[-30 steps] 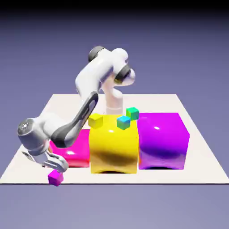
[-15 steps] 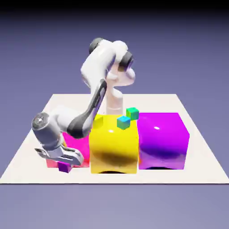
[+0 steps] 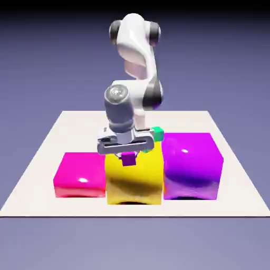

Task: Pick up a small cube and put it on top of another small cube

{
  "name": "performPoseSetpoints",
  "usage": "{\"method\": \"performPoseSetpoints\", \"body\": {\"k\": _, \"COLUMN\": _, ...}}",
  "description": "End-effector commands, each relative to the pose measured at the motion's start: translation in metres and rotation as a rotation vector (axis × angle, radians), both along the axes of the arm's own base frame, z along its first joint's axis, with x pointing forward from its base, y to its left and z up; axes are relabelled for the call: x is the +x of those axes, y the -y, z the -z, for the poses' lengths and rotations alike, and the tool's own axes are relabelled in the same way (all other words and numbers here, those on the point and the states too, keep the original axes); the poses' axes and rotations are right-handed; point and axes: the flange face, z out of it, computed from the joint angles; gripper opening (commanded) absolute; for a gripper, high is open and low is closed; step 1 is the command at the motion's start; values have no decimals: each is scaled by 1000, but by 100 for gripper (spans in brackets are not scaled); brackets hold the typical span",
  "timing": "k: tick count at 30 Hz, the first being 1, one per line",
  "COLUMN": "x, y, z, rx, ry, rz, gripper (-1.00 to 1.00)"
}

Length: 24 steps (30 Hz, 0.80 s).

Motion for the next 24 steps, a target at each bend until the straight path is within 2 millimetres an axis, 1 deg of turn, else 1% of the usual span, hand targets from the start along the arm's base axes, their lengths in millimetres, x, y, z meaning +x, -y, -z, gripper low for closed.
{"method": "performPoseSetpoints", "body": {"k": 1, "x": -10, "y": -9, "z": -7, "rx": -6, "ry": 1, "rz": -21, "gripper": -100}}
{"method": "performPoseSetpoints", "body": {"k": 6, "x": -65, "y": -64, "z": -40, "rx": -52, "ry": 10, "rz": -152, "gripper": -100}}
{"method": "performPoseSetpoints", "body": {"k": 11, "x": -128, "y": -105, "z": -61, "rx": -140, "ry": 31, "rz": -273, "gripper": -100}}
{"method": "performPoseSetpoints", "body": {"k": 12, "x": -140, "y": -108, "z": -66, "rx": -148, "ry": 27, "rz": -283, "gripper": -100}}
{"method": "performPoseSetpoints", "body": {"k": 14, "x": -164, "y": -104, "z": -77, "rx": -117, "ry": -11, "rz": -266, "gripper": -100}}
{"method": "performPoseSetpoints", "body": {"k": 15, "x": -166, "y": -104, "z": -78, "rx": -114, "ry": -14, "rz": -264, "gripper": -100}}
{"method": "performPoseSetpoints", "body": {"k": 16, "x": -166, "y": -104, "z": -78, "rx": -114, "ry": -14, "rz": -264, "gripper": -100}}
{"method": "performPoseSetpoints", "body": {"k": 20, "x": -178, "y": -99, "z": -22, "rx": -114, "ry": -14, "rz": -265, "gripper": -100}}
{"method": "performPoseSetpoints", "body": {"k": 21, "x": -181, "y": -98, "z": -11, "rx": -114, "ry": -14, "rz": -264, "gripper": -100}}
{"method": "performPoseSetpoints", "body": {"k": 22, "x": -181, "y": -98, "z": -11, "rx": -114, "ry": -14, "rz": -264, "gripper": 100}}
{"method": "performPoseSetpoints", "body": {"k": 23, "x": -181, "y": -98, "z": -11, "rx": -114, "ry": -14, "rz": -264, "gripper": 100}}
{"method": "performPoseSetpoints", "body": {"k": 24, "x": -177, "y": -99, "z": -25, "rx": -114, "ry": -14, "rz": -265, "gripper": 100}}
